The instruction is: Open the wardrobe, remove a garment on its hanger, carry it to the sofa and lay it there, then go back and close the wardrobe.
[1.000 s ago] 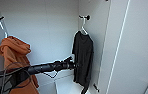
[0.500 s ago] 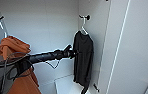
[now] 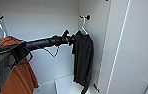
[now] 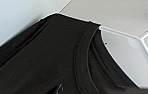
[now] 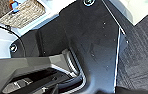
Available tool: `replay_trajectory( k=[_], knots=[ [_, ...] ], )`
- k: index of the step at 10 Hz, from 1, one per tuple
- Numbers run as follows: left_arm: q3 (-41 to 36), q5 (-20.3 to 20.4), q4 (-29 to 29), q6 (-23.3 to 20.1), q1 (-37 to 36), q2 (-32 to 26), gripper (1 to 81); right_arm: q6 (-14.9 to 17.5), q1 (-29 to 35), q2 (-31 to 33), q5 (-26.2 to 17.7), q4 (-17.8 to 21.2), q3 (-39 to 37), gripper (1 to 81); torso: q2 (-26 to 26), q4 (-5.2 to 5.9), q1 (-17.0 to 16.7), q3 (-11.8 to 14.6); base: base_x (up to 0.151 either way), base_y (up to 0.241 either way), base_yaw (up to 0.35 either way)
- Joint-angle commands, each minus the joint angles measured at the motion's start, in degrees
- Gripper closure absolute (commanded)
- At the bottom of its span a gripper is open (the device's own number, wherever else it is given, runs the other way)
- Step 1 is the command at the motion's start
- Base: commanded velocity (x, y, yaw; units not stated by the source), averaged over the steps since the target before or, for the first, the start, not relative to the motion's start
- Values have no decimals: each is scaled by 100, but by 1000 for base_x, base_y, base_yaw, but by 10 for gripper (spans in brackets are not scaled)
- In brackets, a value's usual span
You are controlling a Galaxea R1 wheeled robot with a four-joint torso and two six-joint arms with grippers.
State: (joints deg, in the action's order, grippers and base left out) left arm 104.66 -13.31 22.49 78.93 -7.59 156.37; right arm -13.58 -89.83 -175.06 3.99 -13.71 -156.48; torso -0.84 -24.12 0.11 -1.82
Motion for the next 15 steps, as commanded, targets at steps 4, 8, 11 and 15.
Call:
replay_trajectory(
  k=[4,8,11,15],
  knots=[
    [221,355,27,605,-1644,158,10,-13,259,-49,-284,10,-4,10,2,0,2,0,0,0,0],
    [697,654,36,641,-1670,510,10,-13,241,-76,-284,18,-4,10,2,0,2,0,0,0,0],
    [1030,909,36,641,-1670,773,10,-13,233,-93,-284,18,22,10,2,0,2,0,0,0,0],
    [1425,1129,98,641,-1635,1071,10,-13,206,-93,-284,27,13,10,2,0,2,0,0,0,0]
  ],
)
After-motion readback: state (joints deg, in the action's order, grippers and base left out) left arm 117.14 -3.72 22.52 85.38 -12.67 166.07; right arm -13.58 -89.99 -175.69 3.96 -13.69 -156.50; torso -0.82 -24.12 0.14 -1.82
